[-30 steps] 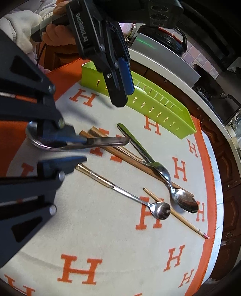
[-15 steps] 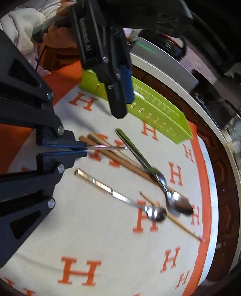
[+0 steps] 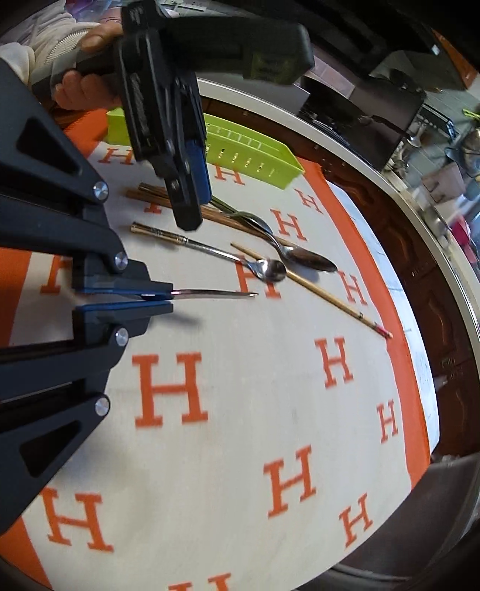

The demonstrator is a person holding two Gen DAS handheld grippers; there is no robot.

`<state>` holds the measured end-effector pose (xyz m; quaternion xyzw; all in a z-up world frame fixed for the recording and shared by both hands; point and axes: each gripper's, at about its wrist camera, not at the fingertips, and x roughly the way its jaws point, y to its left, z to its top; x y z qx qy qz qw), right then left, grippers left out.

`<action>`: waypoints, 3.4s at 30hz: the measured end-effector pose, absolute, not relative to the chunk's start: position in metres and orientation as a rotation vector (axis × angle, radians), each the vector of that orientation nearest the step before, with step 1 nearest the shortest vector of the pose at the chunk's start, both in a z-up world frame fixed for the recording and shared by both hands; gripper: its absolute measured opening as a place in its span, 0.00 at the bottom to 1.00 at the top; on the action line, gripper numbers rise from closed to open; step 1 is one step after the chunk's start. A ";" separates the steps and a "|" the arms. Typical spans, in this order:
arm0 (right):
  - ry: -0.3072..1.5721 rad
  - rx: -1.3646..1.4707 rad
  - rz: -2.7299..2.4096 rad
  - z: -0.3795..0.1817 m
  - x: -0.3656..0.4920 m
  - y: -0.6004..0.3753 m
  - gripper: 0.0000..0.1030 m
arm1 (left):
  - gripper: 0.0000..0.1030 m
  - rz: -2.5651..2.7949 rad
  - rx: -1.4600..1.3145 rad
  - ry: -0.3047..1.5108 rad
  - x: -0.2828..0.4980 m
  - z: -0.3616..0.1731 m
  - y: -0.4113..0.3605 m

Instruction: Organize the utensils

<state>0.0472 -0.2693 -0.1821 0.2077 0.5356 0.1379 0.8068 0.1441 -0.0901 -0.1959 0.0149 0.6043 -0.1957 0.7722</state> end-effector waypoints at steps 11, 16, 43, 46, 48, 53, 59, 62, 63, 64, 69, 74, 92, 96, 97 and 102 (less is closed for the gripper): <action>1.139 0.465 0.305 -0.183 0.043 -0.275 0.03 | 0.21 -0.378 0.317 1.319 0.139 -0.217 -0.144; 1.148 0.479 0.308 -0.185 0.040 -0.277 0.03 | 0.04 -0.384 0.289 1.310 0.139 -0.216 -0.145; 1.133 0.407 0.361 -0.160 0.037 -0.241 0.03 | 0.00 -0.423 0.077 1.324 0.090 -0.203 -0.049; 1.134 0.409 0.357 -0.160 0.036 -0.243 0.03 | 0.00 -0.430 0.097 1.318 0.085 -0.200 -0.051; 1.135 0.412 0.358 -0.161 0.035 -0.244 0.03 | 0.02 -0.431 0.113 1.306 0.083 -0.197 -0.051; 1.144 0.420 0.371 -0.164 0.035 -0.241 0.03 | 0.34 -0.414 0.166 1.309 0.075 -0.200 -0.047; 1.148 0.427 0.377 -0.166 0.036 -0.242 0.03 | 0.32 -0.406 0.180 1.329 0.074 -0.210 -0.042; 1.151 0.432 0.373 -0.168 0.036 -0.242 0.03 | 0.14 -0.449 0.183 1.342 0.070 -0.209 -0.046; 1.152 0.435 0.372 -0.169 0.036 -0.243 0.03 | 0.13 -0.458 0.191 1.344 0.068 -0.210 -0.048; 1.154 0.439 0.371 -0.170 0.036 -0.244 0.03 | 0.13 -0.467 0.201 1.344 0.066 -0.210 -0.049; 1.162 0.451 0.366 -0.175 0.036 -0.246 0.03 | 0.13 -0.478 0.218 1.340 0.067 -0.210 -0.055; 1.166 0.453 0.368 -0.177 0.037 -0.246 0.03 | 0.14 -0.504 0.235 1.329 0.075 -0.211 -0.062; 1.160 0.457 0.392 -0.176 0.034 -0.244 0.03 | 0.04 -0.515 0.085 1.380 0.067 -0.203 -0.045; 1.166 0.462 0.401 -0.175 0.037 -0.241 0.03 | 0.04 -0.507 0.008 1.348 0.068 -0.190 -0.031; 1.168 0.464 0.405 -0.175 0.037 -0.240 0.03 | 0.04 -0.503 -0.010 1.338 0.068 -0.186 -0.028; 1.174 0.449 0.435 -0.168 0.045 -0.225 0.03 | 0.04 -0.483 -0.061 1.283 0.065 -0.164 -0.011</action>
